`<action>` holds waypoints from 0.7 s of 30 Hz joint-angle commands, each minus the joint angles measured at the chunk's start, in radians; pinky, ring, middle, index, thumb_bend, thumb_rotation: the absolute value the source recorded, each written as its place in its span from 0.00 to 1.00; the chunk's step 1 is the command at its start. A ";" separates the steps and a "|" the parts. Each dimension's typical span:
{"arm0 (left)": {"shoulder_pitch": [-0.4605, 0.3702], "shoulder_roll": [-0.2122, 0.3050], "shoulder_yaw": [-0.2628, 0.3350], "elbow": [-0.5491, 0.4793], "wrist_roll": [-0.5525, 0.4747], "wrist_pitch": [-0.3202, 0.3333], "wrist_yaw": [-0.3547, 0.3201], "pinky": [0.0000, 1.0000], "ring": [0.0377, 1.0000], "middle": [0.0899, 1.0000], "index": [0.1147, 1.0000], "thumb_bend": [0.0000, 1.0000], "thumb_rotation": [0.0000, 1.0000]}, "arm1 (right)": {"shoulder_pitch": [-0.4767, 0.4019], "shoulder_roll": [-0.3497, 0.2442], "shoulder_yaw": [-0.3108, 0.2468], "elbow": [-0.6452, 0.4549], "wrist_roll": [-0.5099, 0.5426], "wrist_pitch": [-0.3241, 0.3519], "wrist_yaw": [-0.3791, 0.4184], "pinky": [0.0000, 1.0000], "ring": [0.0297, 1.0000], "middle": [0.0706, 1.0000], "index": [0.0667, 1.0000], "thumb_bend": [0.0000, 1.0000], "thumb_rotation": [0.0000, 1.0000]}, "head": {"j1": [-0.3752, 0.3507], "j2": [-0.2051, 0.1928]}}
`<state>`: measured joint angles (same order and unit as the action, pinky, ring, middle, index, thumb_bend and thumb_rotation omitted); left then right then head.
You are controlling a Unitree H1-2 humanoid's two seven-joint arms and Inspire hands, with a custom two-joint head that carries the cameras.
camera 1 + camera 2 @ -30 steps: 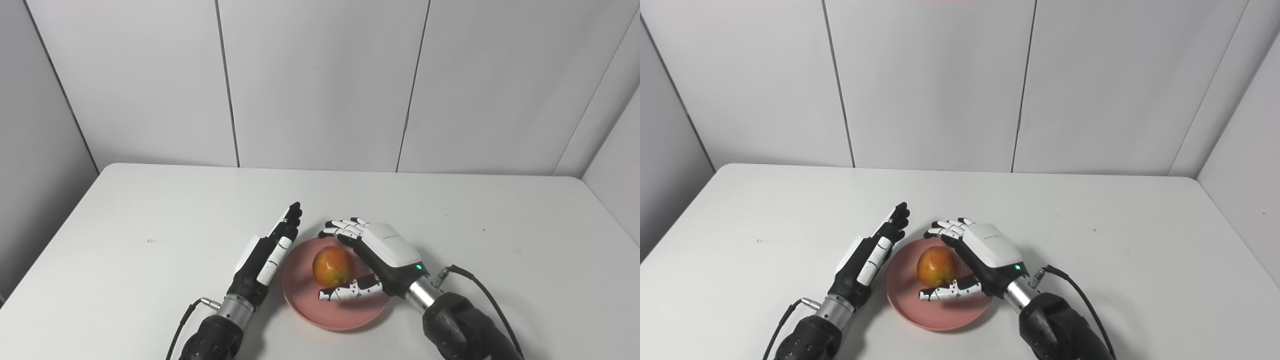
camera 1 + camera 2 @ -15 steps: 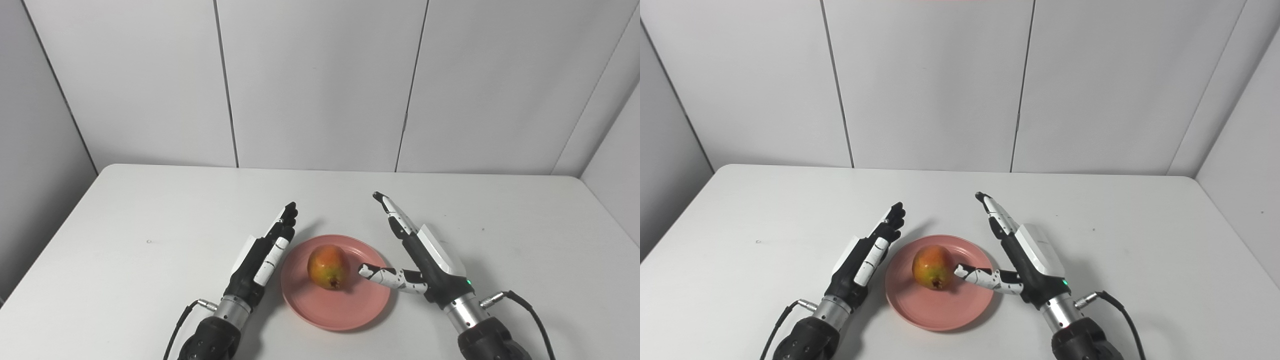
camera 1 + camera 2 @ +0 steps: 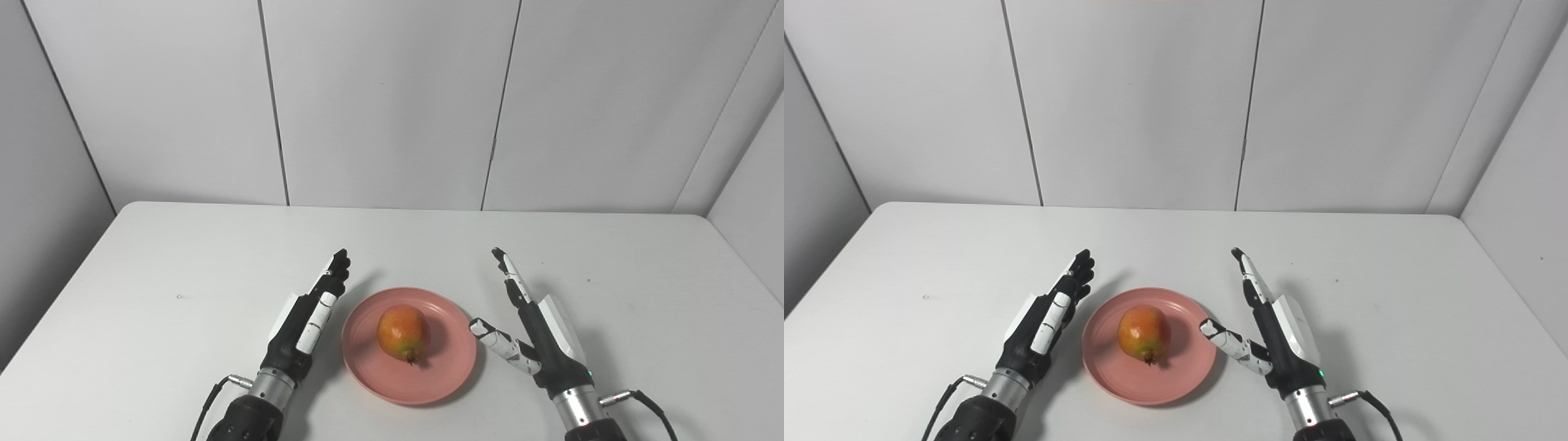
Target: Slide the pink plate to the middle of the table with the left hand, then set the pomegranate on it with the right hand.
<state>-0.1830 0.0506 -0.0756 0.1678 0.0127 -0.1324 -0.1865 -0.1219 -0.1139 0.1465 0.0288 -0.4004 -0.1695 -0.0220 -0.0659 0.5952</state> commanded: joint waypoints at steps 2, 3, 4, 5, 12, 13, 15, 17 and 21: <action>0.006 0.005 0.013 -0.019 -0.016 -0.009 0.011 1.00 1.00 1.00 1.00 0.64 1.00 | -0.024 0.016 -0.015 -0.008 0.070 -0.026 0.001 0.99 1.00 1.00 1.00 0.58 1.00 | 0.000 0.000; 0.007 0.003 0.015 -0.024 -0.017 -0.008 0.014 1.00 1.00 1.00 1.00 0.64 1.00 | -0.024 0.024 -0.019 -0.002 0.090 -0.011 0.008 0.99 1.00 1.00 1.00 0.58 1.00 | -0.001 -0.001; 0.008 0.002 0.017 -0.027 -0.017 -0.007 0.016 1.00 1.00 1.00 1.00 0.64 1.00 | -0.024 0.028 -0.021 0.001 0.104 -0.001 0.013 1.00 1.00 1.00 1.00 0.60 1.00 | -0.001 -0.001; 0.009 0.001 0.018 -0.027 -0.017 -0.010 0.017 1.00 1.00 1.00 1.00 0.64 1.00 | -0.025 0.035 -0.024 0.011 0.122 0.005 0.016 1.00 1.00 1.00 1.00 0.61 1.00 | -0.002 -0.004; 0.009 0.006 0.019 -0.023 -0.025 -0.019 0.010 1.00 1.00 1.00 1.00 0.65 1.00 | -0.029 0.058 -0.038 0.050 0.169 -0.004 0.007 0.99 1.00 1.00 1.00 0.58 1.00 | -0.012 -0.008; 0.008 0.008 0.018 -0.020 -0.028 -0.023 0.007 1.00 1.00 1.00 1.00 0.64 1.00 | -0.030 0.062 -0.042 0.054 0.181 -0.001 0.008 0.99 1.00 1.00 1.00 0.58 1.00 | -0.014 -0.007; 0.006 0.011 0.017 -0.012 -0.029 -0.030 0.001 1.00 1.00 1.00 1.00 0.64 1.00 | -0.030 0.073 -0.055 0.062 0.229 0.005 0.016 1.00 1.00 1.00 1.00 0.58 1.00 | -0.015 -0.009; 0.005 0.014 0.017 -0.007 -0.028 -0.033 0.000 1.00 1.00 1.00 1.00 0.64 1.00 | -0.031 0.082 -0.069 0.076 0.254 -0.014 0.008 1.00 1.00 1.00 1.00 0.58 1.00 | -0.017 -0.009; 0.003 0.014 0.021 -0.003 -0.026 -0.027 0.003 1.00 1.00 1.00 1.00 0.64 1.00 | -0.033 0.098 -0.091 0.088 0.238 -0.027 -0.031 0.98 1.00 1.00 1.00 0.56 1.00 | -0.018 -0.008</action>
<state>-0.1713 0.0540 -0.0596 0.1585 0.0008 -0.1352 -0.1862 -0.1470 -0.0272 0.0598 0.1109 -0.1561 -0.1648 -0.0294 -0.0844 0.5860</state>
